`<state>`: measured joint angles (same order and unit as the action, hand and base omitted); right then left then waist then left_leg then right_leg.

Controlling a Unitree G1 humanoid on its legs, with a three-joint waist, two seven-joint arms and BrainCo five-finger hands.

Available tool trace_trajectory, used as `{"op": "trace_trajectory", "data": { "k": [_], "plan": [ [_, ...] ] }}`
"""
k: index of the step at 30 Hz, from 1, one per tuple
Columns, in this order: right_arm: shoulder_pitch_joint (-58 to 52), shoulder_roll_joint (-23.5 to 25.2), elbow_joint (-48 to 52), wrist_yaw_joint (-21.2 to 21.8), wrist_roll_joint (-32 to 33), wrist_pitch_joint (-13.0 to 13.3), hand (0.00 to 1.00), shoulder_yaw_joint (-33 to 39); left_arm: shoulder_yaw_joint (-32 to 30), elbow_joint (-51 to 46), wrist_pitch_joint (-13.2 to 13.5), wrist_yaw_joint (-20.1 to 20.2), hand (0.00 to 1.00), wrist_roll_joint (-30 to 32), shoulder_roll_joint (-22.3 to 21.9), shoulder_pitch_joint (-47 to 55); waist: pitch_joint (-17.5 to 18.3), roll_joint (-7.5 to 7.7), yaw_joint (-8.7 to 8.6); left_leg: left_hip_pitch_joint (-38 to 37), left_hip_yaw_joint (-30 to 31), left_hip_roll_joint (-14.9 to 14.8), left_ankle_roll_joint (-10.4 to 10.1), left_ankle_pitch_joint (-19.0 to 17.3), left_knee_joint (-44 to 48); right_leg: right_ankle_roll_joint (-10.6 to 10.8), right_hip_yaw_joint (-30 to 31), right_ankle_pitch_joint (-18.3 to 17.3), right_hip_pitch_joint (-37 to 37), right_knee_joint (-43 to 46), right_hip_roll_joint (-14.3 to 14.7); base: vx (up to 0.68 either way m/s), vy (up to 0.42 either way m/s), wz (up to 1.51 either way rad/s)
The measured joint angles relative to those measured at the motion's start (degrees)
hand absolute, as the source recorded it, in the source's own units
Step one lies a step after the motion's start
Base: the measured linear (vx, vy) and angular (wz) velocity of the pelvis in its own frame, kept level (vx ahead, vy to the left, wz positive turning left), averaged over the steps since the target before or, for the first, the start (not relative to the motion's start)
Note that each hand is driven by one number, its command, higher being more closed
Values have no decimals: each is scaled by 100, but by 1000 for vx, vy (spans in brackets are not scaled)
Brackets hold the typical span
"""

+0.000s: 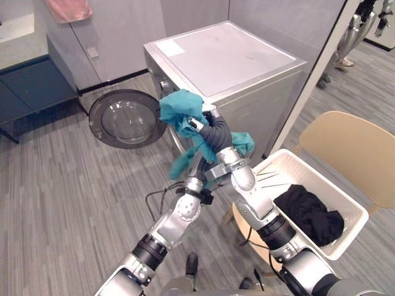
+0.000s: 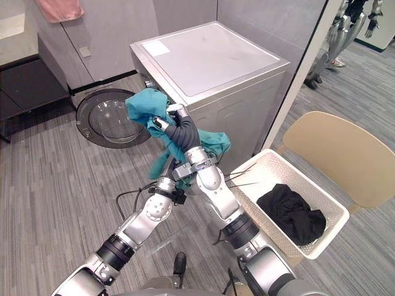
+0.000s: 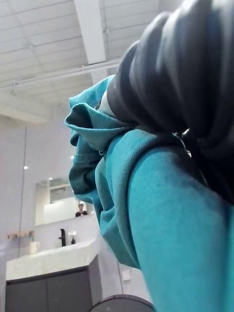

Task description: Pick up the laundry basket with both hands and put the clothes into the washing machine.

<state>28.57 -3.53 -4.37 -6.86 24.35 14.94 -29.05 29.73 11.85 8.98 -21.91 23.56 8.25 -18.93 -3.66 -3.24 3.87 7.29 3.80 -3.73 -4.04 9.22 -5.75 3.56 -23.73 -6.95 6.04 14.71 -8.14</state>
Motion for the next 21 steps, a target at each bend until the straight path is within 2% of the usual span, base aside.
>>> {"op": "trace_trajectory", "data": {
  "k": [1, 5, 6, 9, 15, 21],
  "plan": [
    [-62, 0, 0, 83, 99, 14, 0, -27, 0, 5, -1, -1, 100, 0, 1, 0, 2, 3, 4, 7, 11, -14, -7, 5, 0, -21, -10, -18, 18, 15, 7, -10, -43, 4],
    [-439, 6, 3, 224, 201, 52, 0, -58, -11, 183, -6, 14, 100, -38, 2, 57, 22, 10, 5, 20, 45, -25, -15, 12, 2, -24, -38, -115, 70, 138, -3, 19, -57, 4],
    [-607, 12, 4, 226, 183, 60, 0, -57, -24, 179, -4, 26, 100, -54, -1, 216, 122, 24, 4, 94, 41, -24, -20, 23, 16, -3, -23, -155, 167, 194, -9, 58, -49, -1],
    [-1081, 2, 2, 210, -168, 16, 0, 0, -85, 174, 10, 70, 100, -190, -38, 688, 203, 67, -4, 115, 26, -6, -33, 72, 31, -44, 13, -226, 247, 359, -53, 85, -54, 2],
    [-1806, -344, 4, 159, -1681, -89, 0, 565, -752, 161, 57, 324, 100, -790, -97, 1461, 215, 88, -7, 73, -21, -8, -44, 73, 25, -74, 119, -402, 340, 614, -88, 21, -64, 0],
    [-2597, -868, 15, 57, -2901, -214, 0, 897, -1462, 259, 157, 577, 100, -1394, -65, 2370, 199, 129, 8, 24, -223, -53, -66, 47, -3, -45, 337, -445, 382, 611, -7, -30, -42, -17]
  ]
}}
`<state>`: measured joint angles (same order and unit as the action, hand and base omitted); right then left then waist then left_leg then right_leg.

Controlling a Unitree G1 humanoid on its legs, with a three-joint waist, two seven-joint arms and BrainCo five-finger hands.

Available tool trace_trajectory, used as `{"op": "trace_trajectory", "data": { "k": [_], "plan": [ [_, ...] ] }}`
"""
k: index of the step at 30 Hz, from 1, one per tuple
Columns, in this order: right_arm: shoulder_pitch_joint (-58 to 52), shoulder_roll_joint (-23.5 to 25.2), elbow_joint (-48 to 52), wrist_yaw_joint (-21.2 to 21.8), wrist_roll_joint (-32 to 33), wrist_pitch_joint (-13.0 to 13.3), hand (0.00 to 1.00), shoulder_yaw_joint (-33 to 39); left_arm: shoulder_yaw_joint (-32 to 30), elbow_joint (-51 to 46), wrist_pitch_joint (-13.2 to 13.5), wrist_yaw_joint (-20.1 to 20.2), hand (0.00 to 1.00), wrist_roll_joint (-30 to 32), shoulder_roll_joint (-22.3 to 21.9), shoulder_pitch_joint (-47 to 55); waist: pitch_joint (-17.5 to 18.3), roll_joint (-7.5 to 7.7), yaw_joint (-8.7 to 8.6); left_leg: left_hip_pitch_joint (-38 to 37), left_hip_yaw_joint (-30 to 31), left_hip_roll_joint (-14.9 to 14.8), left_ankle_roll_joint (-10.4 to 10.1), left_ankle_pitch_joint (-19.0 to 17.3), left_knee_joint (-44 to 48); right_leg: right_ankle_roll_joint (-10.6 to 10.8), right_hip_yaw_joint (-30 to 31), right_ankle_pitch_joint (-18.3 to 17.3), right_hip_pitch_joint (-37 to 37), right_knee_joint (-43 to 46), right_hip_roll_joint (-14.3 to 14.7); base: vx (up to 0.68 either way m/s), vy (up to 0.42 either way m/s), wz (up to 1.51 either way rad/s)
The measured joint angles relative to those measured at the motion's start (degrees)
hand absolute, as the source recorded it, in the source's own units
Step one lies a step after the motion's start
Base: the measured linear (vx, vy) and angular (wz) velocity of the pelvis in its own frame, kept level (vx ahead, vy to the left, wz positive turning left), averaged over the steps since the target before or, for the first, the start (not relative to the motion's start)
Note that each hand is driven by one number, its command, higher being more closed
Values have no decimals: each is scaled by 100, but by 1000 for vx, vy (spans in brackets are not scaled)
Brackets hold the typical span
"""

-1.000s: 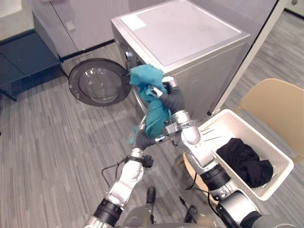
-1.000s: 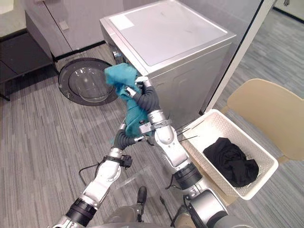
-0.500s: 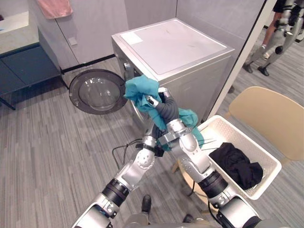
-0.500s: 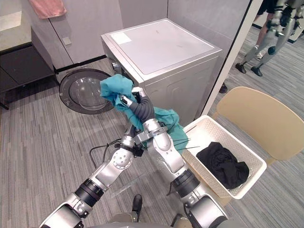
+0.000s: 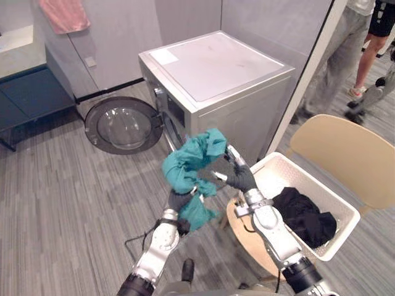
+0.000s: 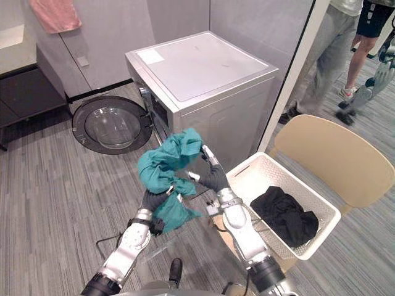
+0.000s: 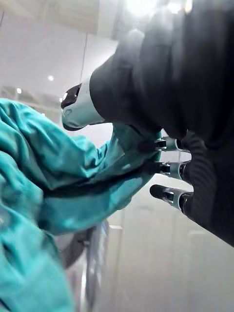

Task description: Pick up the laundry basket with both hands and put the clothes into the washing machine.

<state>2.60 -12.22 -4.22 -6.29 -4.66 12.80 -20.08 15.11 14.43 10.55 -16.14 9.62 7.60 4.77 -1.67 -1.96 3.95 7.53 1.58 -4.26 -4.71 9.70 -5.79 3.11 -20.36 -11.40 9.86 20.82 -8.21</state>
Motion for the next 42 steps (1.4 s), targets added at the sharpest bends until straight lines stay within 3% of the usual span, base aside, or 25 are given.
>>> {"op": "trace_trajectory", "data": {
  "k": [7, 8, 9, 10, 11, 13, 15, 16, 18, 19, 20, 21, 24, 25, 27, 29, 31, 33, 34, 35, 36, 37, 38, 39, 42],
  "plan": [
    [-496, -192, -1178, 32, -1423, -182, 0, 11, -787, 882, 41, 118, 100, -359, -5, 426, -77, 164, 16, 557, 218, 67, 143, -75, 286, 31, -419, -47, 195, 35, -54, -12, -21, 27],
    [-515, -170, -1426, 35, -1538, -244, 0, 25, -822, 921, 35, 121, 100, -413, -11, 445, -88, 178, 11, 669, 176, 100, 310, -127, 312, 27, -589, -72, 181, 41, -109, 33, 12, 107],
    [-539, -172, -1750, 32, -1734, -314, 0, 88, -857, 976, -5, 139, 100, -482, -26, 439, -97, 187, 6, 785, -235, 106, 747, -313, 349, 57, -949, -77, 83, -26, -235, 54, 20, 138],
    [-537, -127, -1947, 28, -1857, -346, 0, 140, -884, 1027, -11, 167, 100, -509, -50, 410, -114, 211, -3, 795, -648, 111, 1021, -507, 361, 72, -1162, -38, -43, -164, -352, 81, 36, 147],
    [-529, -112, -2050, 28, -1922, -382, 0, 190, -925, 1052, -12, 184, 100, -511, -95, 385, -164, 255, 2, 805, -1046, 75, 1103, -577, 419, 82, -1386, 16, -153, -262, -453, 126, 114, 145],
    [-473, -7, -2399, 22, -2068, -465, 0, 369, -1111, 1099, -13, 217, 100, -558, -206, 411, -201, 158, 21, 855, -2111, -178, 978, -439, 804, 205, -1843, -53, -451, -201, -581, 217, 116, 126],
    [-421, 232, -2675, 15, -2076, -472, 0, 440, -1250, 1129, -13, 223, 100, -561, -195, 534, -259, 256, 13, 796, -1977, -47, 600, -270, 980, 348, -1948, -60, -843, -317, -634, 212, 48, 93],
    [-421, 300, -2696, 5, -2080, -472, 0, 452, -1267, 1141, -14, 222, 100, -563, -186, 537, -292, 308, 15, 792, -1925, 15, 607, -357, 1036, 382, -1953, -60, -938, -376, -702, 224, 107, 85],
    [-283, 493, -2899, -12, -2133, -538, 0, 492, -1304, 1320, -45, 234, 100, -564, -193, 575, -393, 495, 36, 812, -1788, 296, 728, -955, 1542, 608, -1961, -179, -1025, 274, -1222, 214, 130, 58],
    [-268, 525, -2915, -14, -2150, -571, 0, 491, -1289, 1323, -78, 242, 100, -564, -205, 611, -396, 501, 30, 806, -1733, 379, 773, -1068, 1650, 583, -1865, -157, -962, 625, -1404, 287, 229, 53],
    [-270, 569, -2915, -33, -2190, -619, 0, 495, -1287, 1316, -87, 245, 100, -565, -242, 662, -423, 509, -15, 742, -1603, 562, 851, -1314, 1868, 243, -1494, 49, -703, 1612, -1808, 331, 271, 68],
    [-281, 567, -2932, -64, -2199, -681, 0, 494, -1238, 1299, -115, 241, 100, -559, -264, 595, -527, 424, -42, 549, -1373, 622, 916, -1544, 2010, -431, -453, 394, -105, 2773, -1814, 344, 259, 80],
    [-272, 587, -2935, -120, -2196, -681, 0, 492, -1219, 1291, -118, 235, 100, -557, -240, 488, -689, 302, -191, 176, -965, 638, 1029, -1643, 1908, -149, 516, -217, 484, 3237, -1046, 261, 113, 72],
    [-241, 597, -2933, -126, -2195, -681, 0, 492, -1182, 1288, -117, 230, 100, -557, -215, 489, -738, 310, -272, -65, -884, 685, 1025, -1664, 1722, -112, 629, -369, 839, 2945, -744, 221, 71, 49],
    [-185, 600, -2930, -136, -2189, -678, 0, 505, -1015, 1289, -119, 246, 100, -556, -151, 435, -802, 348, -344, -362, -752, 818, 936, -1704, 1496, -95, 562, -341, 1288, 2193, -561, 289, 53, 46],
    [-187, 563, -2932, -142, -2182, -690, 0, 509, -852, 1289, -118, 265, 100, -554, -162, 288, -842, 311, -370, -592, -627, 880, 883, -1787, 1346, -52, 257, 26, 1549, 950, -408, 337, 3, 45],
    [-179, 600, -2933, -131, -2184, -691, 0, 612, -817, 1273, -113, 364, 100, -548, -184, 132, -952, 294, -383, -909, -498, 950, 777, -1853, 1235, -103, -59, 656, 1551, -506, -225, 470, -57, 49],
    [-199, 609, -2938, -128, -2181, -705, 0, 689, -745, 1262, -111, 402, 100, -545, -185, 101, -939, 350, -514, -1157, -399, 983, 555, -2057, 1183, -314, -73, 902, 1540, -655, -198, 555, -139, 72],
    [-241, 598, -2946, -125, -2162, -705, 0, 773, -556, 1262, -110, 465, 100, -541, -182, 130, -914, 288, -647, -1273, -312, 899, 283, -2362, 1340, -667, -222, 1115, 1453, -446, -173, 560, -181, 67],
    [-226, 608, -3010, -122, -2136, -700, 0, 849, -525, 1264, -113, 504, 100, -535, -179, 138, -927, 268, -650, -1161, -349, 866, 129, -2451, 1738, -764, -300, 1193, 1411, -336, -181, 673, -249, 61],
    [-185, 603, -3288, -121, -2110, -707, 0, 992, -437, 1263, -119, 564, 100, -517, -194, 147, -960, 177, -663, -585, -735, 579, -48, -2539, 3297, -811, -298, 1249, 1200, -301, -43, 442, -167, 12],
    [-168, 578, -3401, -122, -2065, -718, 0, 1074, -421, 1265, -121, 616, 100, -517, -252, 172, -976, 25, -620, -267, -1013, 260, -199, -2419, 4301, -906, -297, 1230, 964, -447, 190, 574, -196, -32],
    [-164, 564, -3455, -130, -2053, -719, 0, 1128, -424, 1267, -119, 622, 100, -518, -298, 212, -975, -94, -560, 15, -1247, -152, -238, -1972, 5244, -1035, -210, 1147, 669, -631, 497, 602, -146, -101],
    [-161, 603, -3494, -158, -1906, -715, 0, 1200, -419, 1289, -122, 620, 100, -518, -308, 185, -996, -91, -470, 294, -1456, -542, -61, -2028, 6037, -1130, 32, 1054, 333, -763, 728, 603, -116, -110],
    [-163, 597, -3648, -266, -1550, -714, 0, 1658, -343, 1287, -113, 746, 100, -518, -420, -11, -1055, 20, -469, 593, -1589, -562, 219, -2262, 5509, -1118, 523, 1031, -323, -1195, 800, 548, -68, -95]
  ]
}}
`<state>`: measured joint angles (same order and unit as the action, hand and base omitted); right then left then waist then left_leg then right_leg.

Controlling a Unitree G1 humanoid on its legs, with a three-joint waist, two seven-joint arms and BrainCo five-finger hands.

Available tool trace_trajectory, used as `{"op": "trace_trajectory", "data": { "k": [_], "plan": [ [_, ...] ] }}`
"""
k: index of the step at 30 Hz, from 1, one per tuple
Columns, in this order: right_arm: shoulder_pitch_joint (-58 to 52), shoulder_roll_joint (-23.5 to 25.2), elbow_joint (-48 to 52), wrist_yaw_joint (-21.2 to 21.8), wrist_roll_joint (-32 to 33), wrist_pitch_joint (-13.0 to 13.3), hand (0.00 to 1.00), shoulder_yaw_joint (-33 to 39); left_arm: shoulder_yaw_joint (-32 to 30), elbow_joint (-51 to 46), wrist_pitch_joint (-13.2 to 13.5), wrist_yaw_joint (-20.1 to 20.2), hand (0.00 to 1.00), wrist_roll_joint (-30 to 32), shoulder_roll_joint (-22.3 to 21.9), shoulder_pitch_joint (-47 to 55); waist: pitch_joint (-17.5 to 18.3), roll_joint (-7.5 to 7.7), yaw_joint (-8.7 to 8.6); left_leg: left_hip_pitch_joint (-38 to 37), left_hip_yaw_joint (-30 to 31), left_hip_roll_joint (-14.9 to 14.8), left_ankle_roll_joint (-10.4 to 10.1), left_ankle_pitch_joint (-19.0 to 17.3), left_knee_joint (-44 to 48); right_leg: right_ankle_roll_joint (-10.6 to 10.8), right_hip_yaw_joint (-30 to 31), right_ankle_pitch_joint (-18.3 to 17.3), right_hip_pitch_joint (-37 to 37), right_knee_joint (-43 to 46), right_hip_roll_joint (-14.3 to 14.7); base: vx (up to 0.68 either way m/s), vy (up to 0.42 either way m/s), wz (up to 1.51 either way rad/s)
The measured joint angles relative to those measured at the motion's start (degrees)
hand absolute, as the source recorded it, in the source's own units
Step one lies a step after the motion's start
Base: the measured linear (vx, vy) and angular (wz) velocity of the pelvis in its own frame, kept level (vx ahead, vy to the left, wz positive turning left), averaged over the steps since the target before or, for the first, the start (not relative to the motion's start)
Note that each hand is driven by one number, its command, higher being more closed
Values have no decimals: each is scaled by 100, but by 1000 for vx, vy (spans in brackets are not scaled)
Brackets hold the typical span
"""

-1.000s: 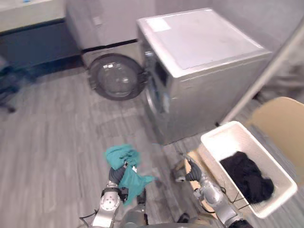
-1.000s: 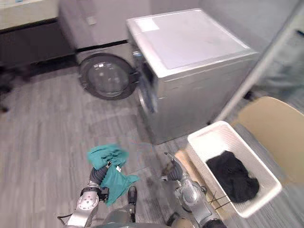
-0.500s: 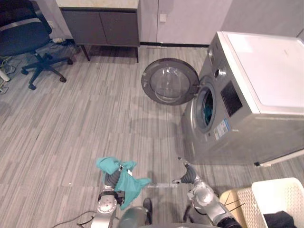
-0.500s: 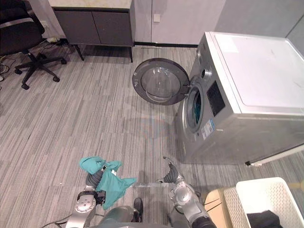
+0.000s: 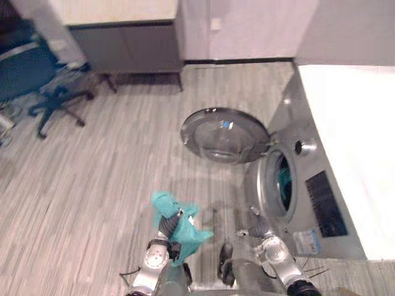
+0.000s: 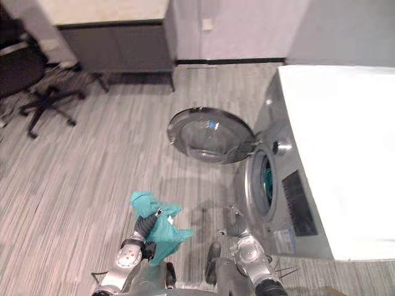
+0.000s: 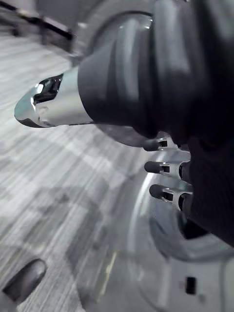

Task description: Pick up the laundry basket with both hands and put the clothes into the washing machine.

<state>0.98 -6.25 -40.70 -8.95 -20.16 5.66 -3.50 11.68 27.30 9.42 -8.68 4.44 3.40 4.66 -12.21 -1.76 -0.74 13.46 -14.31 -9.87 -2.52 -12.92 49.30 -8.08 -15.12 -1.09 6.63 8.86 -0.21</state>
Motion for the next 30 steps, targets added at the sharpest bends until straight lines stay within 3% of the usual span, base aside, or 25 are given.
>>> {"op": "trace_trajectory", "data": {
  "k": [2, 4, 6, 8, 9, 10, 11, 13, 14, 16, 17, 18, 20, 21, 25, 26, 28, 29, 30],
  "plan": [
    [18, -36, -134, -77, 141, -24, 0, 162, 0, -4, 15, 12, 100, 0, -70, -76, -31, 33, 2, 89, 170, 98, 16, -10, -857, 74, 371, -43, -262, -106, 0, 431, 31, -102],
    [39, -33, -183, -94, 165, -53, 0, 241, -2, -3, 17, 49, 100, 0, -91, -90, -42, 46, 9, 124, 802, 305, -42, 24, -1855, 208, 730, -124, -454, -135, 1, 348, 93, -105],
    [100, -33, -365, -95, 164, -70, 0, 261, -4, 1, 18, 94, 100, -2, -99, -98, -37, 19, 15, 162, 1938, 536, -356, 227, -3021, 450, 1307, -271, -561, -115, 9, 282, 203, -129],
    [94, -41, -366, -95, 162, -71, 0, 262, 6, 13, 14, 91, 100, -2, -104, -96, -46, -34, 8, 166, 2400, 563, -555, 417, -3454, 648, 1636, -382, -560, -59, 39, 232, 268, -129],
    [41, -88, -372, -95, 162, -69, 0, 257, 36, 25, 6, 92, 100, -2, -123, -71, -22, -185, 11, 148, 2483, 456, -561, 619, -3484, 834, 1893, -500, -526, 49, 138, 254, 445, -177],
    [-25, -196, -376, -97, 161, -67, 0, 254, 136, 33, 0, 92, 100, -2, -148, -49, -28, -462, 13, 15, 2447, 227, -542, 939, -3402, 994, 2223, -773, -435, 348, 339, 224, 490, -161],
    [-22, -177, -426, -100, 162, -100, 0, 257, 156, 56, -11, 97, 100, -4, -122, -92, -67, -373, 29, 22, 2279, 279, -426, 830, -3197, 1055, 2373, -928, -350, 579, 296, 133, 437, -163],
    [-153, 17, -441, -94, 163, -119, 0, 117, 173, 41, -18, 96, 100, -26, 170, -97, 104, 113, 10, -66, 1373, 575, -201, 618, -3228, 1283, 2731, -1210, 251, 1262, -161, 59, 333, -140],
    [-148, 32, -461, -93, 163, -124, 0, 79, 170, 40, -18, 93, 100, -27, 204, -97, 116, 135, 22, -84, 1213, 603, -164, 596, -3237, 1298, 2727, -1198, 312, 1309, -236, 28, 283, -151],
    [-81, 65, -490, -92, 161, -135, 0, 6, 117, 16, -18, 93, 100, -27, 257, -87, 107, 124, 31, -205, 522, 587, 59, 516, -3271, 1372, 2174, -1097, 498, 1295, -544, 21, 232, -148],
    [-13, 103, -534, -91, 162, -145, 0, 3, 83, -1, -35, 84, 100, -31, 260, -91, 99, 115, 25, -304, 208, 582, 134, 471, -3336, 1328, 1591, -1071, 584, 1288, -726, 52, 178, -166],
    [61, 134, -593, -90, 161, -162, 0, -5, 33, -79, -39, 83, 100, -42, 245, -76, 75, 72, 25, -497, -242, 488, 195, 432, -3445, 1166, 452, -1000, 604, 1301, -1038, 84, 164, -164],
    [99, 144, -605, -90, 161, -158, 0, -95, -62, -209, -40, 82, 100, -42, 261, -85, 78, 57, 7, -653, -551, 447, 206, 414, -3577, 1029, -911, -927, 482, 1287, -1384, 112, 80, -124],
    [83, 139, -627, -89, 159, -177, 0, -87, -74, -267, -28, 91, 100, -39, 333, -143, 79, 58, -45, -707, -718, 424, 202, 421, -3639, 1115, -1254, -794, 438, 1266, -1481, 127, 5, -80],
    [-26, 118, -635, -90, 157, -204, 0, -32, -86, -234, -39, 116, 100, -28, 348, -114, 76, 57, -105, -900, -993, 272, 190, 413, -3370, 1126, -812, -797, 344, 1097, -1282, 133, -120, -66],
    [-91, 100, -637, -93, 159, -206, 0, -35, -90, -218, -41, 117, 100, -28, 344, -99, 62, 60, -148, -819, -973, 153, 159, 394, -2892, 1127, -723, -796, 226, 988, -1215, 107, -155, -59],
    [-117, 26, -637, -96, 168, -206, 0, -59, -105, -193, -45, 116, 100, -28, 313, -53, 50, 43, -99, -527, -759, -79, 123, 409, -1791, 1121, -464, -790, 31, 854, -1138, 105, -85, -68],
    [-92, -11, -628, -99, 185, -207, 0, -67, -104, -178, -43, 115, 100, -28, 256, -55, 4, 79, -42, -241, -359, -124, -24, 324, -1234, 1120, -290, -789, -52, 790, -1093, 97, 35, -68],
    [-80, -65, -631, -111, 231, -207, 0, -30, -102, -168, -43, 115, 100, -28, 207, -69, -15, 80, -14, -192, -21, -48, -80, 140, -1311, 1124, -156, -785, -48, 791, -1096, 95, 62, -84]
  ]
}}
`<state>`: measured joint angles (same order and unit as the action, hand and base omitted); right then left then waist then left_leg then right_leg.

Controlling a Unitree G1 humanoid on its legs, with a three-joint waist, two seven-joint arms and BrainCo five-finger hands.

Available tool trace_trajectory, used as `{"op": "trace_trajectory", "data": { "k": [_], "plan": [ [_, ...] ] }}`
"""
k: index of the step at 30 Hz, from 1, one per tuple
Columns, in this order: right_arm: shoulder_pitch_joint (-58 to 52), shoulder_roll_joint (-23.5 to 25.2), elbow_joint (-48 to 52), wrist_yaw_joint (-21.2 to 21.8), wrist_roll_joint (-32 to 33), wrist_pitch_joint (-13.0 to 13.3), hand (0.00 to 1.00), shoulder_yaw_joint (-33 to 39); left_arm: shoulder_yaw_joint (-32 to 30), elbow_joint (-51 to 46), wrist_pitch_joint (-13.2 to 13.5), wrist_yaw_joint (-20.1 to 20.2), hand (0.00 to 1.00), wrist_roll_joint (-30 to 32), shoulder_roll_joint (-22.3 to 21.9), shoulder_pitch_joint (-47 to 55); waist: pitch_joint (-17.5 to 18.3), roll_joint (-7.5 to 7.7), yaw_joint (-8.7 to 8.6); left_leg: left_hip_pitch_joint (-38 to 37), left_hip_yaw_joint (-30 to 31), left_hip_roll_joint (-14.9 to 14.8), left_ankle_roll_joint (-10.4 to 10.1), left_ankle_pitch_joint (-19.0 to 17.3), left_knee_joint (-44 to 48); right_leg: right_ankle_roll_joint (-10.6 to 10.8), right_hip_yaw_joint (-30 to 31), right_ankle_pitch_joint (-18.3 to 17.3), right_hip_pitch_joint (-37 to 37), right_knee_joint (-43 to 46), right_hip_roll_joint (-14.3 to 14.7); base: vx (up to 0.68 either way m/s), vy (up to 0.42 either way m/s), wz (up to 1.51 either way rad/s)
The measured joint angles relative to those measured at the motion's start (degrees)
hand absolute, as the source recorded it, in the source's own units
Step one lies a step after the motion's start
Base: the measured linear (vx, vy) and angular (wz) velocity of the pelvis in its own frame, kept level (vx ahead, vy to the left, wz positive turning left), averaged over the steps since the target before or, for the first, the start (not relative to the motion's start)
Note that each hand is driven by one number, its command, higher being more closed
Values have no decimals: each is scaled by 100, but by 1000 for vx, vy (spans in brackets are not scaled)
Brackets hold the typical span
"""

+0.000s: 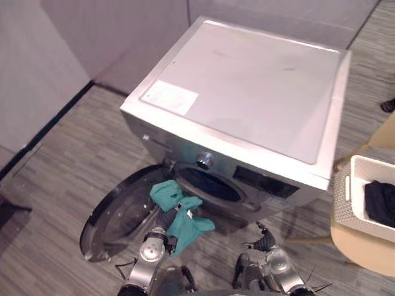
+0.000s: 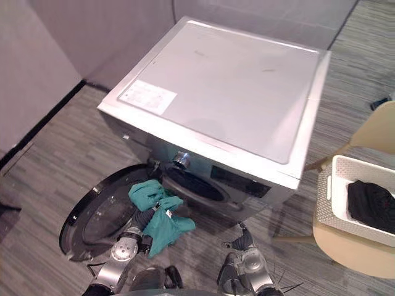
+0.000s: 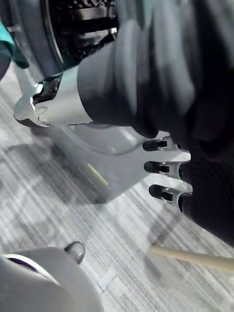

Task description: Pick up the laundry basket with both hands and put the clothes into the washing machine.

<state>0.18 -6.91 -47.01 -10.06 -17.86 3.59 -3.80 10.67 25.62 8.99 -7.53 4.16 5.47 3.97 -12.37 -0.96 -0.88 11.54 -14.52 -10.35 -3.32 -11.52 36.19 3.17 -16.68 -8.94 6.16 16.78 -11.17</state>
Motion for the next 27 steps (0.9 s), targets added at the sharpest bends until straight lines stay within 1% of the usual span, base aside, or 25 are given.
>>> {"op": "trace_trajectory", "data": {
  "k": [1, 2, 3, 4, 5, 6, 7, 8, 9, 10, 11, 12, 13, 14, 15, 17, 18, 19, 21, 22, 24, 25, 27],
  "plan": [
    [33, -60, -1, -10, 56, -2, 0, 83, 12, 31, 1, 0, 100, 0, -41, -36, -27, -49, 5, 65, 347, 88, 4, -99, -260, 8, 149, 4, 10, 10, 8, 79, 112, -74],
    [72, -78, -2, -36, 81, -3, 0, 163, 29, 122, 1, 0, 100, 0, -61, -91, -51, -74, 4, 92, 606, 163, 7, -99, -647, 43, 305, 25, 32, 11, 8, 64, 175, -84],
    [116, -81, -1, -84, 126, -2, 0, 169, 30, 204, 1, -5, 100, 0, -65, -130, -47, -87, 6, 89, 872, 227, -39, -20, -1190, 109, 499, 50, 105, 20, 20, 76, 316, -104],
    [174, -154, -6, -113, 146, 15, 0, 163, 51, 226, 3, -11, 100, -1, -78, -120, -26, -261, 21, 17, 1158, 204, -210, 332, -1786, 291, 728, 21, 236, 78, 158, 50, 253, -96],
    [224, -107, -58, -126, 151, 9, 0, 160, 60, 299, -2, -12, 100, -2, -72, -162, -92, -148, 21, -8, 1069, 268, -191, 322, -1713, 359, 863, -2, 275, 145, 93, 45, 238, -71],
    [219, -73, -60, -118, 150, 11, 0, 163, 114, 390, -22, -13, 100, -3, -42, -260, -103, -59, -5, 13, 947, 377, -97, 248, -1705, 390, 932, -25, 377, 232, -32, 30, 162, -27],
    [151, -48, -59, -122, 151, 16, 0, 167, 119, 424, -32, -14, 100, -2, 15, -286, -110, -1, -20, 44, 897, 464, -52, 194, -1611, 460, 971, -70, 442, 319, -142, 45, 198, -12],
    [64, -22, -60, -125, 151, 6, 0, 165, 147, 418, -37, -18, 100, -4, 35, -300, -138, 19, -32, 92, 835, 552, 14, 78, -1424, 546, 1053, -133, 504, 476, -248, 51, 229, -13],
    [35, -21, -68, -122, 151, 1, 0, 161, 176, 385, -39, -25, 100, -14, -13, -272, -195, 7, -48, 153, 739, 583, 74, -89, -1157, 601, 1124, -198, 581, 653, -326, 33, 173, -22],
    [49, -21, -73, -124, 157, -1, 0, 161, 174, 381, -39, -38, 100, -85, 36, -266, -228, 0, -45, 215, 660, 582, 95, -171, -972, 629, 1235, -227, 685, 804, -343, 14, 189, -40],
    [94, -21, -66, -133, 176, 0, 0, 165, 168, 331, -39, -65, 100, -220, 42, -285, -331, 0, -57, 318, 579, 577, 120, -290, -688, 668, 1360, -283, 859, 1054, -374, -35, 123, -47],
    [253, -35, -50, -164, 218, 1, 0, 172, 147, 250, -39, -142, 100, -259, 61, -374, -544, 0, -86, 469, 481, 542, 127, -399, -304, 698, 1483, -320, 1078, 1401, -397, -61, 106, -46],
    [343, -37, -2, -201, 247, -1, 0, 179, 130, 155, -38, -156, 100, -282, 72, -432, -664, 16, -92, 594, 436, 520, 138, -463, -69, 710, 1586, -353, 1258, 1660, -405, -127, 79, -41],
    [409, -39, 162, -242, 294, -5, 0, 207, 127, 50, -35, -188, 100, -357, 78, -557, -799, 18, -100, 832, 379, 471, 142, -607, 282, 713, 1705, -440, 1570, 2032, -411, -165, 63, -36],
    [504, -37, 336, -269, 347, -10, 0, 209, 115, -60, -35, -293, 100, -355, 89, -729, -934, 24, -136, 1151, 309, 396, 206, -890, 716, 744, 1815, -612, 1974, 2486, -406, -166, 62, -29],
    [576, -29, 627, -339, 380, -16, 0, 200, 114, -94, -32, -376, 100, -355, 48, -1036, -1130, 48, -135, 1522, 254, 298, 277, -1178, 1277, 782, 1910, -863, 2412, 3044, -421, -195, 34, -20],
    [641, -16, 914, -387, 396, -27, 0, 197, 93, -101, -32, -466, 100, -362, 33, -1324, -1294, 91, -135, 1926, 228, 184, 288, -1422, 1863, 773, 2024, -1100, 2888, 3591, -411, -239, 1, -20],
    [682, -16, 1023, -403, 426, -29, 0, 197, 94, -104, -32, -514, 100, -367, 30, -1421, -1332, 98, -136, 2114, 218, 111, 295, -1507, 2100, 781, 2061, -1175, 3095, 3808, -394, -216, -15, -26],
    [810, -9, 1539, -503, 596, -32, 0, 200, 0, -356, -40, -661, 100, -383, -41, -1655, -1391, 99, -140, 2948, 251, -158, 259, -1792, 2952, 723, 2202, -1362, 3997, 4607, -240, -193, -36, -28],
    [846, 0, 1669, -522, 632, -32, 0, 201, -15, -474, -40, -698, 100, -389, -83, -1691, -1411, 102, -146, 3145, 291, -219, 252, -1839, 3143, 706, 2219, -1390, 4199, 4786, -191, -181, -45, -26],
    [900, 61, 2080, -648, 758, -20, 0, 225, -117, -695, -40, -816, 100, -413, -126, -1929, -1457, 128, -132, 3781, 385, -413, 213, -1948, 3687, 665, 2294, -1477, 4859, 5299, -60, -146, -73, -22],
    [969, 136, 2344, -679, 840, -7, 0, 241, -201, -823, -41, -920, 100, -414, -207, -2177, -1465, 139, -135, 4350, 499, -528, 201, -2015, 4117, 629, 2322, -1548, 5429, 5727, 34, -151, -102, -18],
    [1042, 233, 2682, -748, 912, 41, 0, 354, -232, -864, -85, -1018, 100, -416, -229, -2524, -1468, 142, -156, 4925, 614, -626, 163, -2079, 4537, 590, 2358, -1620, 6014, 6157, 117, -141, -126, -11]
  ]
}}
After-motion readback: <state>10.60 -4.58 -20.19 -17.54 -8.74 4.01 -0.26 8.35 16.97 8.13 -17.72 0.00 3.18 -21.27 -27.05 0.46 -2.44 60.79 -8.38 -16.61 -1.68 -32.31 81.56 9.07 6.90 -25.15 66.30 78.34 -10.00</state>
